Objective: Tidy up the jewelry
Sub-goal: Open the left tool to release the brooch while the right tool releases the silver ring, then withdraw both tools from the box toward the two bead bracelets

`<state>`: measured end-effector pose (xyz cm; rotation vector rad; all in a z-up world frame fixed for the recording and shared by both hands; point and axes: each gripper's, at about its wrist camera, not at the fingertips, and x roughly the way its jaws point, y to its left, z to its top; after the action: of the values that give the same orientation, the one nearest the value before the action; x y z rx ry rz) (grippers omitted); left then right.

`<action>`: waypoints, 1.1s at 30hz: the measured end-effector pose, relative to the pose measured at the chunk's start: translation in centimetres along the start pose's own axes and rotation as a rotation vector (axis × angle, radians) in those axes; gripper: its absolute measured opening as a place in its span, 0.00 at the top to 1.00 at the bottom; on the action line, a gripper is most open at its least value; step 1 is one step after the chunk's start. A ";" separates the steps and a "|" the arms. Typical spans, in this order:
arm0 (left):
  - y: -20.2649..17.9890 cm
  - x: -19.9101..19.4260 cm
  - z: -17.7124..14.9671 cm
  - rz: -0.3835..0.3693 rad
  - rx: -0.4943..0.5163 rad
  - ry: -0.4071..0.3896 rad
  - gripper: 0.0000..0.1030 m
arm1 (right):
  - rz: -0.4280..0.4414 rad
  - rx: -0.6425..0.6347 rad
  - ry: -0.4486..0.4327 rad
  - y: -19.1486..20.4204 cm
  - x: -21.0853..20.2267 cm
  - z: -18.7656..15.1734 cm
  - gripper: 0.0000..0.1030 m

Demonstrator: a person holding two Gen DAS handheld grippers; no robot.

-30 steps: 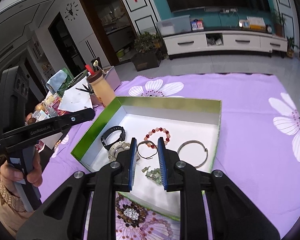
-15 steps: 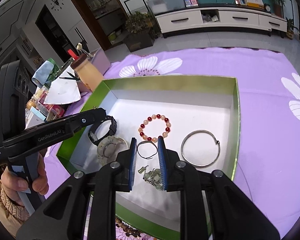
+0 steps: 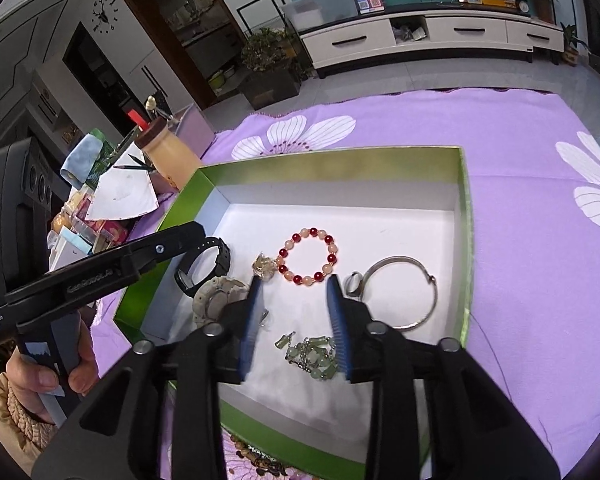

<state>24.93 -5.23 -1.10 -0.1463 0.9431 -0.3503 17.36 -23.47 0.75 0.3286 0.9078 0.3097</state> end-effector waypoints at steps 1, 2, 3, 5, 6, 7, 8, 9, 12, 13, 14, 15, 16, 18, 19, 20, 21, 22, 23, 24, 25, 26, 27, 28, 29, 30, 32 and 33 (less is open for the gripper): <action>0.0 -0.3 -0.1 0.001 0.003 -0.004 0.59 | 0.000 0.000 -0.005 0.0 -0.3 -0.1 0.65; -0.1 -0.6 -0.2 0.004 0.008 -0.010 0.59 | 0.001 0.000 -0.014 -0.1 -0.8 -0.2 0.65; -0.2 -1.1 -0.5 0.006 0.016 -0.017 0.59 | 0.000 0.000 -0.021 -0.1 -1.2 -0.3 0.65; -0.2 -1.9 -0.8 0.012 0.025 -0.026 0.59 | -0.007 -0.004 -0.036 -0.2 -2.2 -0.7 0.65; -0.3 -2.3 -1.1 0.014 0.032 -0.031 0.58 | -0.010 -0.005 -0.043 -0.2 -2.7 -0.9 0.65; -0.3 -2.8 -1.4 0.017 0.037 -0.037 0.58 | -0.012 -0.009 -0.051 -0.3 -3.4 -1.2 0.65; -0.2 -3.5 -1.8 0.017 0.038 -0.044 0.56 | -0.013 -0.012 -0.057 -0.2 -3.9 -1.5 0.65; -0.1 -4.0 -2.2 0.012 0.036 -0.047 0.55 | -0.016 -0.015 -0.064 -0.3 -4.5 -1.8 0.65; 0.2 -5.3 -3.5 0.006 0.029 -0.053 0.52 | -0.027 -0.030 -0.084 -0.3 -6.1 -2.8 0.65; 0.3 -5.9 -4.2 0.006 0.026 -0.053 0.50 | -0.033 -0.034 -0.093 -0.4 -6.8 -3.3 0.65; 0.4 -6.3 -4.7 0.004 0.023 -0.052 0.49 | -0.036 -0.036 -0.098 -0.4 -7.3 -3.6 0.65; 0.5 -6.5 -5.1 0.003 0.020 -0.050 0.49 | -0.038 -0.037 -0.103 -0.5 -7.7 -3.9 0.65; 0.7 -7.0 -5.9 0.008 0.014 -0.050 0.49 | -0.040 -0.037 -0.108 -0.5 -8.2 -4.3 0.65; 0.8 -7.4 -7.2 0.008 0.005 -0.045 0.48 | -0.045 -0.036 -0.112 -0.5 -8.9 -5.1 0.65; 1.0 -7.6 -8.0 0.003 -0.004 -0.037 0.48 | -0.045 -0.035 -0.112 -0.4 -9.2 -5.4 0.65; 1.2 -7.7 -8.7 -0.001 -0.015 -0.028 0.48 | -0.047 -0.034 -0.111 -0.4 -9.5 -5.8 0.65; 1.3 -7.8 -9.5 -0.005 -0.024 -0.017 0.48 | -0.050 -0.035 -0.110 -0.4 -9.7 -6.3 0.65; 1.5 -7.9 -10.0 -0.006 -0.032 -0.011 0.48 | -0.051 -0.037 -0.108 -0.3 -9.9 -6.6 0.65; 1.8 -7.9 -10.6 -0.008 -0.043 -0.005 0.47 | -0.054 -0.041 -0.105 -0.3 -10.0 -7.0 0.65; 2.0 -8.0 -11.1 -0.012 -0.051 0.001 0.46 | -0.058 -0.046 -0.100 -0.2 -10.1 -7.5 0.65; 2.1 -8.1 -11.6 -0.013 -0.056 0.006 0.46 | -0.062 -0.054 -0.091 0.0 -10.1 -7.9 0.65; 2.3 -8.1 -12.1 -0.013 -0.062 0.011 0.45 | -0.066 -0.060 -0.085 0.1 -10.1 -8.3 0.65; 2.3 -8.2 -12.6 -0.013 -0.067 0.016 0.45 | -0.074 -0.071 -0.076 0.3 -9.9 -8.8 0.65; 2.3 -8.2 -13.0 -0.014 -0.072 0.021 0.44 | -0.084 -0.081 -0.065 0.4 -9.8 -9.3 0.65; 2.4 -8.2 -13.5 -0.013 -0.075 0.024 0.44 | -0.091 -0.088 -0.057 0.5 -9.7 -9.8 0.65; 2.4 -8.3 -13.9 -0.010 -0.077 0.026 0.43 | -0.097 -0.096 -0.045 0.5 -9.5 -10.2 0.65; 2.3 -8.6 -14.9 0.007 -0.072 0.022 0.42 | -0.107 -0.116 -0.017 0.7 -8.9 -11.5 0.65; 2.1 -8.8 -15.3 0.018 -0.066 0.017 0.42 | -0.110 -0.125 -0.005 0.8 -8.7 -12.0 0.65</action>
<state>8.29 0.35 -3.89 -0.1953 0.9723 -0.3041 2.55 -24.38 0.37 0.1628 0.8939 0.2627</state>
